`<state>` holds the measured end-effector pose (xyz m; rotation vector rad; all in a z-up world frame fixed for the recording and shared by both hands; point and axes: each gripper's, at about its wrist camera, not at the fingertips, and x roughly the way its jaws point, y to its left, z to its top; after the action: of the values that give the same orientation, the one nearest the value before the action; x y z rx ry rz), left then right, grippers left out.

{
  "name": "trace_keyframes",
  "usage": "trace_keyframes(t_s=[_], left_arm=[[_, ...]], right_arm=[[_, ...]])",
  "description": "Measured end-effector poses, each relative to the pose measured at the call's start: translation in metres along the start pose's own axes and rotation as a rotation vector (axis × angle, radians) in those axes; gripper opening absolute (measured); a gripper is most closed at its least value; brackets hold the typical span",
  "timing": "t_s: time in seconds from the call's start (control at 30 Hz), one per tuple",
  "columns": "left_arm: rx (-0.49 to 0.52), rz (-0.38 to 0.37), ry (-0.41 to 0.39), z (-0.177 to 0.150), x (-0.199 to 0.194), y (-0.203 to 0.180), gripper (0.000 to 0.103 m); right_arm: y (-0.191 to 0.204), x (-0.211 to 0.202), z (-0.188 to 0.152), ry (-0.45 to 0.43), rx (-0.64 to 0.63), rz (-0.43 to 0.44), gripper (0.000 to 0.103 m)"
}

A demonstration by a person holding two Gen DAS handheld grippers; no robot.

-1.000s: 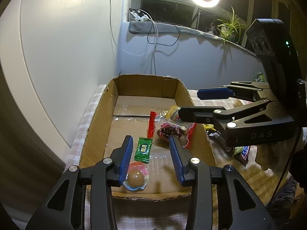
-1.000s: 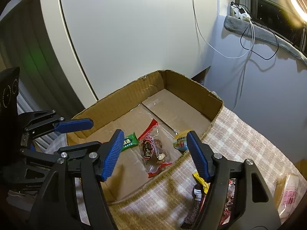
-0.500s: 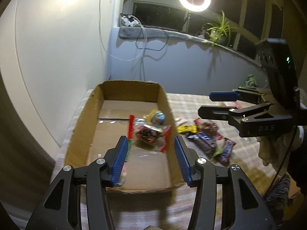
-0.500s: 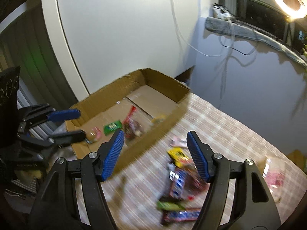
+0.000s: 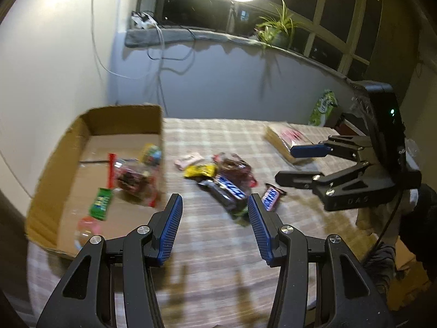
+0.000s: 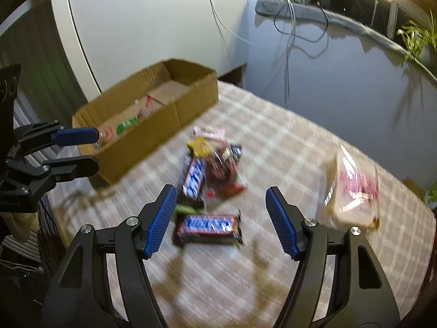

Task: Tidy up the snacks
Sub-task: 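Grasp the blue-wrapped chocolate bar with the left gripper while the right grasps another red-tied bag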

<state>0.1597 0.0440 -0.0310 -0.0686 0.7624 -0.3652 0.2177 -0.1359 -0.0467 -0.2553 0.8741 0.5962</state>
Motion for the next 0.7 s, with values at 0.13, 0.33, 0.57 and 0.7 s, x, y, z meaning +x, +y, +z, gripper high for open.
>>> trace_keyframes(t_s=[0.13, 0.33, 0.57, 0.7], left_arm=[[-0.002, -0.018, 0.027, -0.001, 0.014, -0.012, 0.049], [-0.006, -0.017, 0.05, 0.001, 0.033, -0.022, 0.047], [-0.047, 0.002, 0.085, 0.004, 0.054, -0.023, 0.037], [-0.064, 0.015, 0.107, 0.006, 0.065, -0.024, 0.037]], right_arm=[[-0.008, 0.004, -0.018, 0.024, 0.021, 0.012, 0.071], [-0.015, 0.006, -0.024, 0.011, 0.048, 0.02, 0.071], [-0.025, 0.011, 0.006, -0.029, 0.1, 0.112, 0.07], [-0.022, 0.023, 0.024, -0.008, 0.081, 0.151, 0.058]])
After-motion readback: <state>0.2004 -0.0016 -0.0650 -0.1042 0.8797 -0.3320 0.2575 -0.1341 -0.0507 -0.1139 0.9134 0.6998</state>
